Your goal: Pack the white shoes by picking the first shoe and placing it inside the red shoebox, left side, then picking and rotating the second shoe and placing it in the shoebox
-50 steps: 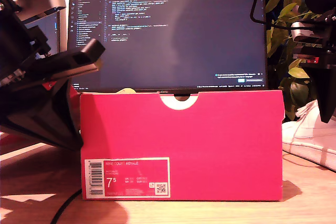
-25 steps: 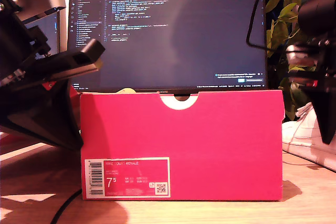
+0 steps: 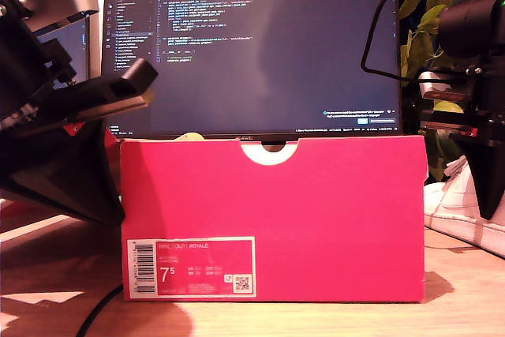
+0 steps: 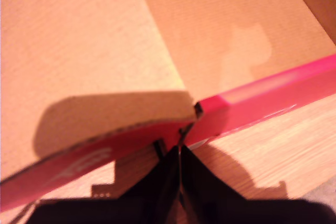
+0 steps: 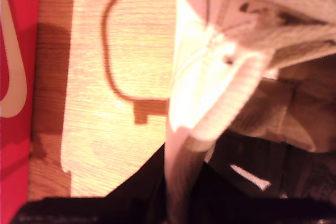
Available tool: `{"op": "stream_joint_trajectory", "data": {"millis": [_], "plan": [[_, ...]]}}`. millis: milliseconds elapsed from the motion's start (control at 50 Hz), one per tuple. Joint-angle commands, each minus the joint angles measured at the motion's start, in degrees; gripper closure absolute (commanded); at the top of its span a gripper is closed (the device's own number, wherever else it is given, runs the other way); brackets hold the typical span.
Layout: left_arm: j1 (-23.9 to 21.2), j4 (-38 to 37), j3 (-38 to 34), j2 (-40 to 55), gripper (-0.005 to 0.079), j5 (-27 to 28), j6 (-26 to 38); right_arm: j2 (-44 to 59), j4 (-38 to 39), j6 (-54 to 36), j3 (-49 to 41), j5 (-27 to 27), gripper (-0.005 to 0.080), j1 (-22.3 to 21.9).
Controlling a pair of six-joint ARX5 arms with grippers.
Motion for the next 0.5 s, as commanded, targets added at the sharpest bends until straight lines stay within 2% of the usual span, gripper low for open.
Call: {"op": "stream_joint_trajectory", "data": {"millis": [0, 260, 480], "plan": [[0.0, 0.4, -0.1, 0.5, 0.0761, -0.3, 0.0, 0.7, -0.3, 0.4, -1.0, 0.5, 0.0765, 0.0], [0.0, 0.4, -0.1, 0.5, 0.0761, -0.3, 0.0, 0.7, -1.9, 1.8, 0.0, 2.6, 0.0765, 0.5], [0.0, 0.3, -0.1, 0.5, 0.0762, -0.3, 0.2, 0.3, -5.2, 2.9, 4.9, 3.8, 0.0765, 1.0]]}}
